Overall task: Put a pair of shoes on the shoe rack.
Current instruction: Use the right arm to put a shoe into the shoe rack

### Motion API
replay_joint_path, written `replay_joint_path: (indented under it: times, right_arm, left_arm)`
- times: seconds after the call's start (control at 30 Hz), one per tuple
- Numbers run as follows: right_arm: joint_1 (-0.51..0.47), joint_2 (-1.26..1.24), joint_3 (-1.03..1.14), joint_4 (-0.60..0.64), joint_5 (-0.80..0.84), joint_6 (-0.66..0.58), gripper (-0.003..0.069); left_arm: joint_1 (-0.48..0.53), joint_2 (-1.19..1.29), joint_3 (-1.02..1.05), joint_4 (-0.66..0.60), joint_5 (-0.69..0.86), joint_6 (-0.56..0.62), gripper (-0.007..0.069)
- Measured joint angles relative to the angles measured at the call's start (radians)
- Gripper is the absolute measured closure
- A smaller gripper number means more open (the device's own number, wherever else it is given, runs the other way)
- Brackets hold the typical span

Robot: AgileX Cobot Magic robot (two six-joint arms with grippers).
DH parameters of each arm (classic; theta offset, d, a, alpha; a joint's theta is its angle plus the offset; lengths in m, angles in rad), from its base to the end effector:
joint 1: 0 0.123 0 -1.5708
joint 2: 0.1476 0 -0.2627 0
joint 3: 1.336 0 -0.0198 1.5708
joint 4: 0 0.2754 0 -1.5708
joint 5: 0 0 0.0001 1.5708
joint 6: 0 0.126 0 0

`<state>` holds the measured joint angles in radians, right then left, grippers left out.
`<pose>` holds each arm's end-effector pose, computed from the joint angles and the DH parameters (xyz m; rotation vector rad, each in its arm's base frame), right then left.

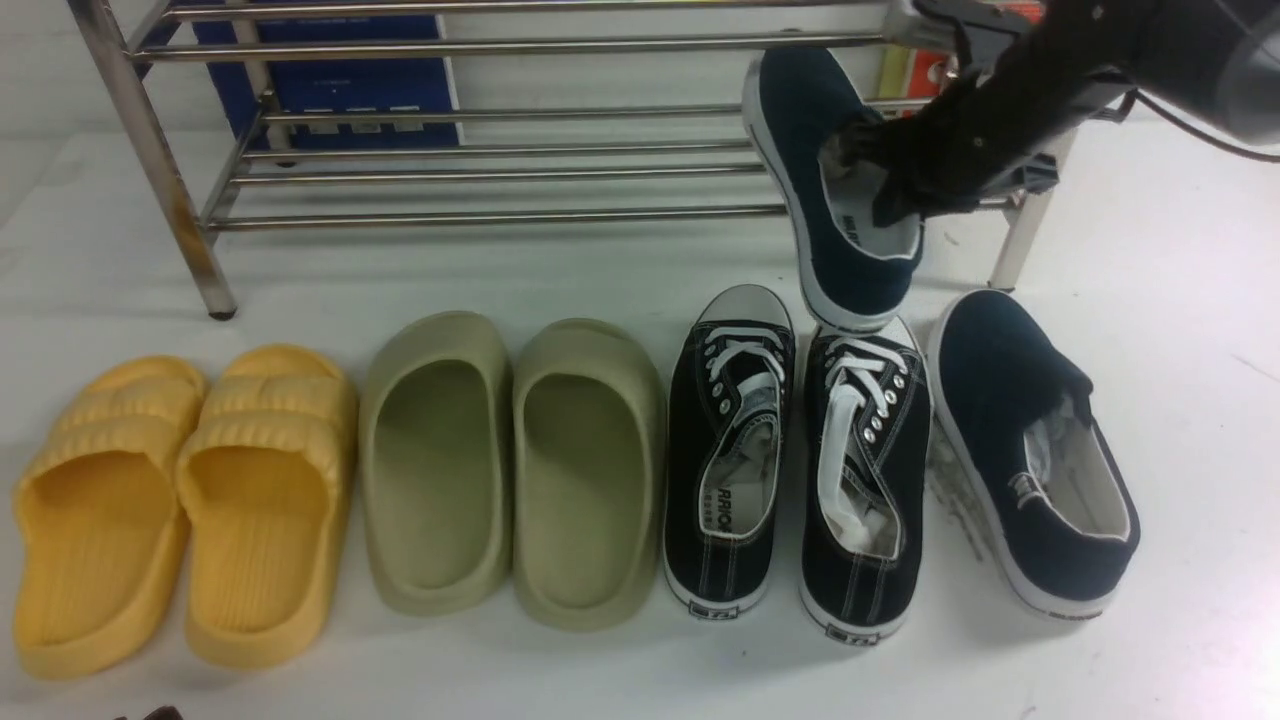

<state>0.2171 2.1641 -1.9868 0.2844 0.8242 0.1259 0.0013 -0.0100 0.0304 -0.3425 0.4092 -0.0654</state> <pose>0.5125 0.1396 0.2156 0.0394 2.5013 0.4851 0.1317 -0.0167 0.1577 -0.2719 1.8878 -0.3852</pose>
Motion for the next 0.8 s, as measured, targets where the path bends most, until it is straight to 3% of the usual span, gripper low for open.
replay_joint_path:
  times: [0.2, 0.8]
  right_arm:
    - [-0.012, 0.073, -0.095, 0.003, -0.027, -0.001, 0.0620]
    - [-0.016, 0.092, -0.105, 0.009, -0.083, 0.000, 0.0615]
  left_arm:
    - [0.000, 0.000, 0.000, 0.000, 0.000, 0.000, 0.0386]
    - [0.000, 0.000, 0.000, 0.000, 0.000, 0.000, 0.0386]
